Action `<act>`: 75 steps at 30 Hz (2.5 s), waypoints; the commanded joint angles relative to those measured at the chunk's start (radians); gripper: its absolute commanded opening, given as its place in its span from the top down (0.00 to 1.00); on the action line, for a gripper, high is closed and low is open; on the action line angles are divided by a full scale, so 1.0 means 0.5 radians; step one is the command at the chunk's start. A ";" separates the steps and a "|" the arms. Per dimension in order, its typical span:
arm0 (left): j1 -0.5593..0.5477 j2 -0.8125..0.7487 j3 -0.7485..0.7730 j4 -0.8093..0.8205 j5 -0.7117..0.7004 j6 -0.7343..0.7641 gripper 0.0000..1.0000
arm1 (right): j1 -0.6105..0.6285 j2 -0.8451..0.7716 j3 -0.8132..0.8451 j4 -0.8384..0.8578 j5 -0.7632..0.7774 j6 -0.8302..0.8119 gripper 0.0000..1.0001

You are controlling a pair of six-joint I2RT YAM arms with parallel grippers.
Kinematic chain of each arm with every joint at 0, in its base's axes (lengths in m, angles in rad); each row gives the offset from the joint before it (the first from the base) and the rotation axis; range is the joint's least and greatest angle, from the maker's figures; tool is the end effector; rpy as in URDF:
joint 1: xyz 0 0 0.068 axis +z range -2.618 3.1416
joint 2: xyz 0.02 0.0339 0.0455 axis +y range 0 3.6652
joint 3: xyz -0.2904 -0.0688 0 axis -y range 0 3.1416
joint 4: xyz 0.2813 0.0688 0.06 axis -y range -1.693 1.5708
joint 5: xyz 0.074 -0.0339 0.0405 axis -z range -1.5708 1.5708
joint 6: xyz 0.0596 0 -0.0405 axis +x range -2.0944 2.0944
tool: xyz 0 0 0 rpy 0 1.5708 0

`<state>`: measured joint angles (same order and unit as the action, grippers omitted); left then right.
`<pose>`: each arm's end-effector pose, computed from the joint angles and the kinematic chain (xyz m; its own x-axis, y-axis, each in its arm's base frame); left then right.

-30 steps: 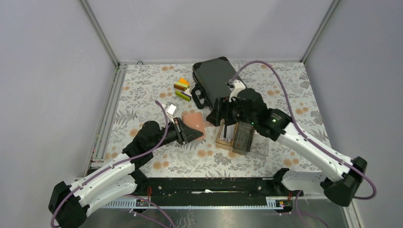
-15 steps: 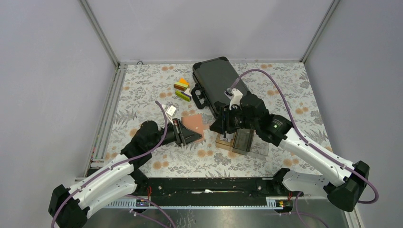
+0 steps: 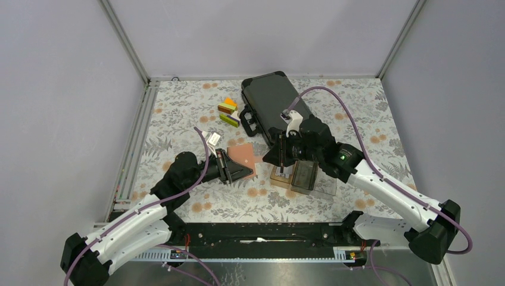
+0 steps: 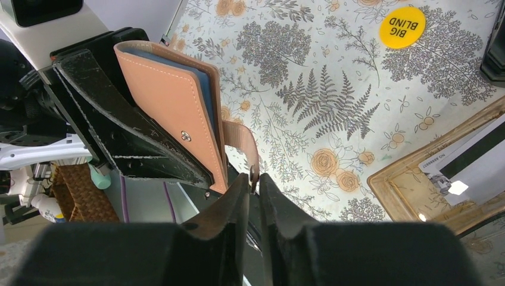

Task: Put the credit cards into the card holder
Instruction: Close the card holder.

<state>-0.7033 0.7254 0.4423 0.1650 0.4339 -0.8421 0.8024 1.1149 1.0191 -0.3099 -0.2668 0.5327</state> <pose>0.1491 -0.1593 0.2701 -0.7352 -0.2641 -0.6243 0.5357 0.3379 -0.7738 0.1963 0.2257 0.3552 -0.6740 0.0076 -0.7387 -0.6032 0.5716 0.5563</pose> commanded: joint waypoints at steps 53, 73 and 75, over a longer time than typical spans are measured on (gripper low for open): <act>0.008 0.141 0.192 -0.129 0.019 0.199 1.00 | 0.185 0.492 0.166 0.281 -0.100 0.083 1.00; 0.001 0.189 0.163 -0.063 0.038 0.184 1.00 | 0.257 0.600 0.207 0.413 0.125 0.347 1.00; 0.004 0.179 0.155 -0.060 0.015 0.174 1.00 | 0.257 0.574 0.191 0.408 0.205 0.368 1.00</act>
<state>-0.6830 0.8288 0.4782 -0.0513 0.3607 -0.7555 0.9112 1.4010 1.0836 -0.1978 -0.2684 0.6563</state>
